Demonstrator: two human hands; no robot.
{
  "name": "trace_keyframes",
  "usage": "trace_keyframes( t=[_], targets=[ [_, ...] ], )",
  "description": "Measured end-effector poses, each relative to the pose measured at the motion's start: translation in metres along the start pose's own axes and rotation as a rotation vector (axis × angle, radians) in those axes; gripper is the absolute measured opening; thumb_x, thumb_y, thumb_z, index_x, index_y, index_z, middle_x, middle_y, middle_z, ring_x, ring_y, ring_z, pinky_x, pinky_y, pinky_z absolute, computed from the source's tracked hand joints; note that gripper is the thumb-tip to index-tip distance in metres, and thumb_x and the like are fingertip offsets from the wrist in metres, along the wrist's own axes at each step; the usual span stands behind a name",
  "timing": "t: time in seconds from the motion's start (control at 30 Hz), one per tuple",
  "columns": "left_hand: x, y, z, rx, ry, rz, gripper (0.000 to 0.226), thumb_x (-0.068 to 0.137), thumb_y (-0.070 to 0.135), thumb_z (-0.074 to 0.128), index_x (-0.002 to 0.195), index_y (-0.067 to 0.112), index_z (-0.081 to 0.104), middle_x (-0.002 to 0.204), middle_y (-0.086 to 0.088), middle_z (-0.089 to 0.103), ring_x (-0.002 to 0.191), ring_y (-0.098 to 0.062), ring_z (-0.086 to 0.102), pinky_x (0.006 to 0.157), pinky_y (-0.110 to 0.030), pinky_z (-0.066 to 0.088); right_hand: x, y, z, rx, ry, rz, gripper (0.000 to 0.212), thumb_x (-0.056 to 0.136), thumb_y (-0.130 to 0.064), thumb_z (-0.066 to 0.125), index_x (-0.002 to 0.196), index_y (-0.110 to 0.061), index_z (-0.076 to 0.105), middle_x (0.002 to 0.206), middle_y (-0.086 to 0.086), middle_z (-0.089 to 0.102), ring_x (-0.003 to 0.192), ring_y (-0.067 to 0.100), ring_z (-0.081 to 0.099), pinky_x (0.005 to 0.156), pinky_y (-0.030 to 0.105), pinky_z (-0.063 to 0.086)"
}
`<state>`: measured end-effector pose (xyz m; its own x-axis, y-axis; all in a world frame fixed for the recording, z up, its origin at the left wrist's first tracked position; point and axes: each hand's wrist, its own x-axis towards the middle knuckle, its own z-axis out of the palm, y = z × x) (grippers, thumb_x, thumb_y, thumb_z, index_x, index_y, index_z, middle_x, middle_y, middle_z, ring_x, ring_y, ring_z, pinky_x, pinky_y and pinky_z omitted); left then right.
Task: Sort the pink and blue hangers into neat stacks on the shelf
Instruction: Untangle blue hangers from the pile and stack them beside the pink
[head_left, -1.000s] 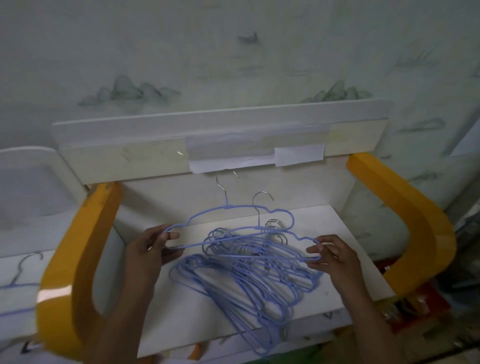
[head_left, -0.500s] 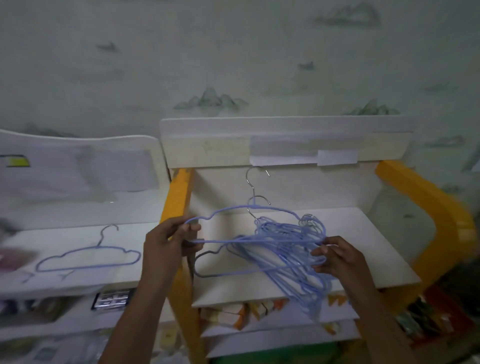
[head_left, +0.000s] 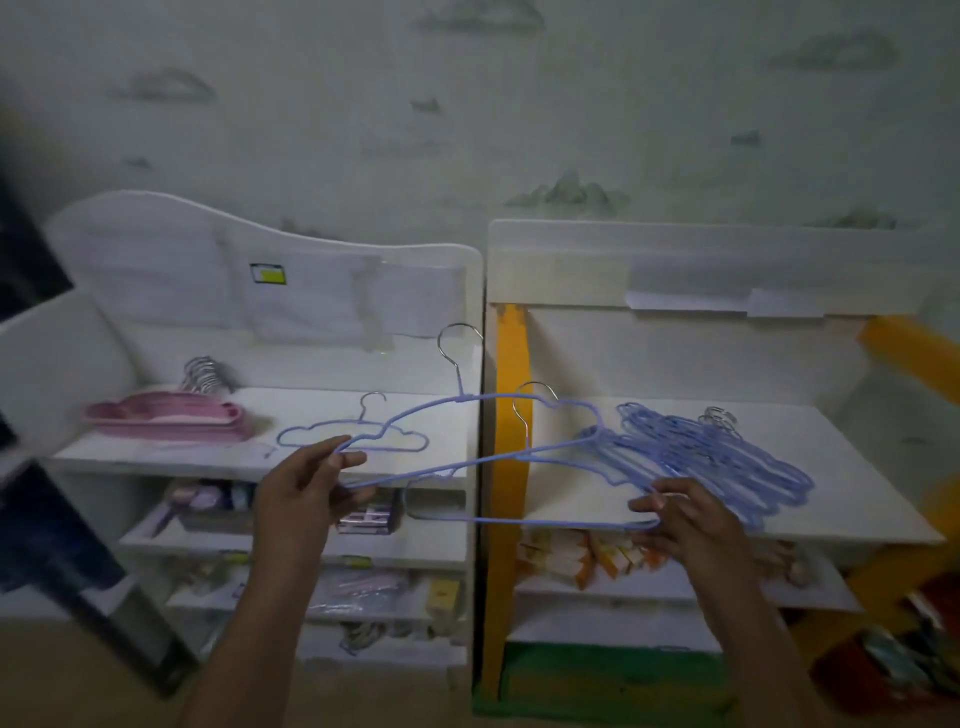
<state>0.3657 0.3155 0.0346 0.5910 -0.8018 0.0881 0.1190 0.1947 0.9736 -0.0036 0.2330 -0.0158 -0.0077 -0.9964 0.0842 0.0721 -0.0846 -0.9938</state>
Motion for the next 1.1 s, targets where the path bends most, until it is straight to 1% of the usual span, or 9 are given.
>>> trace_keyframes(
  t=[0.17,0.27,0.4,0.5,0.57,0.7,0.9,1.03,1.1],
  targets=[
    [-0.011,0.014,-0.068,-0.021,0.143,0.024,0.021,0.098,0.002,0.05,0.113,0.001,0.065,0.094,-0.014,0.072,0.082,-0.03,0.069,0.064,-0.027,0.06,-0.012,-0.006,0.067,-0.051,-0.092,-0.003,0.008,0.095,-0.006,0.057,0.101,-0.001,0.06,0.089,0.016,0.074,0.074,0.038,0.072,0.066,0.044,0.062],
    [-0.014,0.02,-0.101,-0.005,0.235,0.032,0.021,0.098,0.003,0.052,0.113,-0.001,0.065,0.097,-0.018,0.071,0.081,-0.025,0.071,0.063,-0.024,0.059,-0.012,-0.008,0.108,-0.063,-0.173,-0.008,0.007,0.095,-0.006,0.057,0.101,-0.002,0.059,0.089,0.016,0.073,0.074,0.036,0.072,0.061,0.036,0.061],
    [-0.011,0.025,-0.136,-0.021,0.345,0.04,0.022,0.098,0.004,0.052,0.114,-0.003,0.064,0.102,-0.021,0.071,0.086,-0.035,0.07,0.065,-0.027,0.061,-0.002,-0.006,0.161,-0.035,-0.247,0.025,0.009,0.096,-0.005,0.055,0.102,0.001,0.059,0.093,0.018,0.072,0.071,0.034,0.071,0.058,0.032,0.06],
    [-0.006,0.024,-0.155,0.028,0.405,0.037,0.021,0.099,0.005,0.05,0.113,0.002,0.066,0.098,-0.011,0.074,0.078,-0.027,0.072,0.065,-0.026,0.061,0.011,0.003,0.196,0.004,-0.281,0.047,0.011,0.096,-0.005,0.054,0.104,0.001,0.058,0.096,0.021,0.07,0.081,0.041,0.07,0.06,0.03,0.06],
    [0.003,0.022,-0.167,0.04,0.435,0.03,0.021,0.099,0.006,0.05,0.113,0.004,0.066,0.101,-0.014,0.072,0.079,-0.024,0.072,0.065,-0.025,0.06,0.022,0.01,0.216,0.017,-0.288,0.072,0.013,0.096,-0.004,0.054,0.107,0.004,0.057,0.098,0.023,0.069,0.084,0.042,0.069,0.06,0.029,0.06],
    [0.032,0.021,-0.175,0.075,0.49,0.033,0.022,0.1,0.006,0.048,0.115,0.003,0.064,0.101,-0.014,0.07,0.078,-0.021,0.072,0.065,-0.024,0.06,0.055,0.024,0.251,-0.008,-0.329,0.082,0.009,0.097,-0.008,0.055,0.104,-0.004,0.058,0.1,0.019,0.069,0.083,0.04,0.071,0.066,0.035,0.062],
    [0.094,0.021,-0.163,0.065,0.521,0.015,0.019,0.1,0.006,0.049,0.109,0.008,0.065,0.1,-0.012,0.071,0.086,-0.031,0.07,0.066,-0.025,0.061,0.111,0.034,0.287,0.039,-0.316,0.149,0.007,0.098,-0.011,0.054,0.103,-0.01,0.059,0.098,0.015,0.069,0.078,0.036,0.073,0.078,0.043,0.059],
    [0.128,0.016,-0.151,0.035,0.52,0.011,0.018,0.1,0.003,0.048,0.106,0.008,0.065,0.093,-0.011,0.071,0.075,-0.021,0.073,0.064,-0.024,0.06,0.144,0.045,0.301,0.06,-0.292,0.174,0.007,0.097,-0.008,0.055,0.102,-0.006,0.058,0.096,0.018,0.068,0.081,0.041,0.071,0.071,0.035,0.062],
    [0.143,0.009,-0.15,0.035,0.519,0.002,0.018,0.099,0.003,0.049,0.103,0.008,0.066,0.095,-0.015,0.07,0.079,-0.025,0.072,0.063,-0.024,0.06,0.156,0.052,0.306,0.067,-0.277,0.191,0.008,0.097,-0.006,0.054,0.103,-0.002,0.057,0.096,0.019,0.068,0.08,0.044,0.07,0.069,0.034,0.062]
  ],
)
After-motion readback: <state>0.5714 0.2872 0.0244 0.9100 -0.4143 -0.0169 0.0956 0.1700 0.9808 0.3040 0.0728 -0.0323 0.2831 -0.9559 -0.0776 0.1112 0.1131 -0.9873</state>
